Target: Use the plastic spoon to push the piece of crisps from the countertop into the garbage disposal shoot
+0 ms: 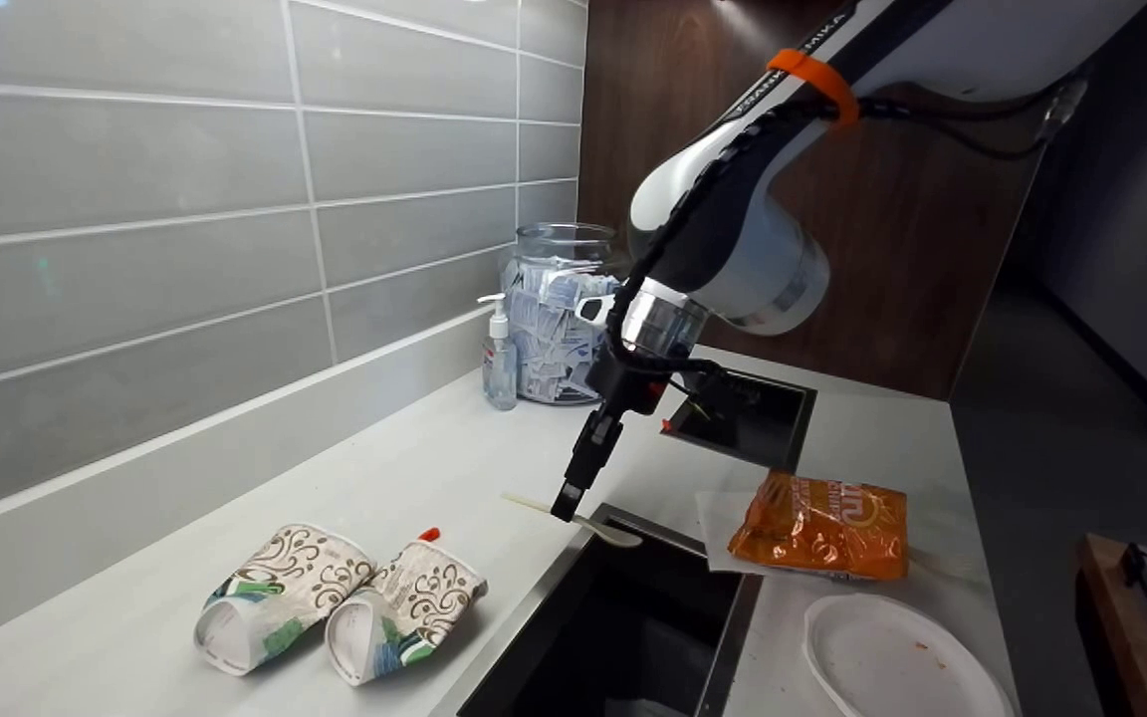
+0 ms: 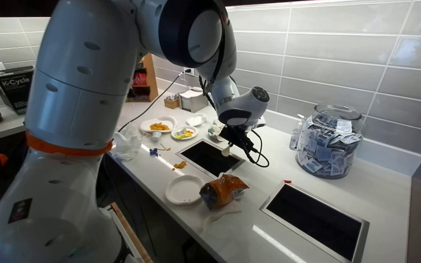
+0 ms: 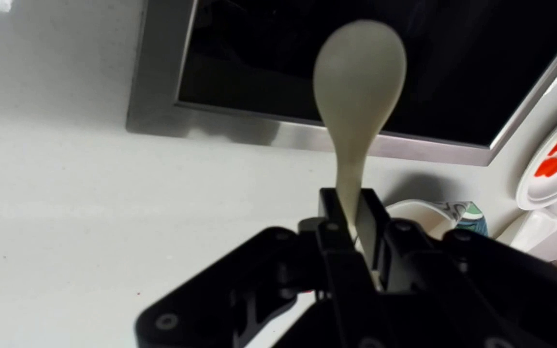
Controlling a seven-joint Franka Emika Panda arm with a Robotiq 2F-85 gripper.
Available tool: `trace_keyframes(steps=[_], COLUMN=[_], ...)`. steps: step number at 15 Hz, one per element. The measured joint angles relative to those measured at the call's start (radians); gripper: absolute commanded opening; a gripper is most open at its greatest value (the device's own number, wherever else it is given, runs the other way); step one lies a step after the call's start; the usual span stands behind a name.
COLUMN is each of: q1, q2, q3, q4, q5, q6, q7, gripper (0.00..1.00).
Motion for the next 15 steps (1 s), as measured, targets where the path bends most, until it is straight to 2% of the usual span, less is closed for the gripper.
trace_keyframes(steps=[4,5,10,12,15], q1=[0.0,0.0,0.046,0.054,0.056], q2=[-0.001,-0.001,-0.008,-0.022,-0.06], q3=[0.0,0.0,-0.028,-0.007,0.039], q4=[-0.002,-0.002,-0.003,-0.013,-0.038], q5=[0.002,0.002,0.012,0.061,0.195], q6=[0.0,0.0,0.0,0.0,-0.009], q7=[-0.003,-0.004,-0.011,-0.055,-0.175], gripper=[0.14,0.03,0.03,0.03,0.03])
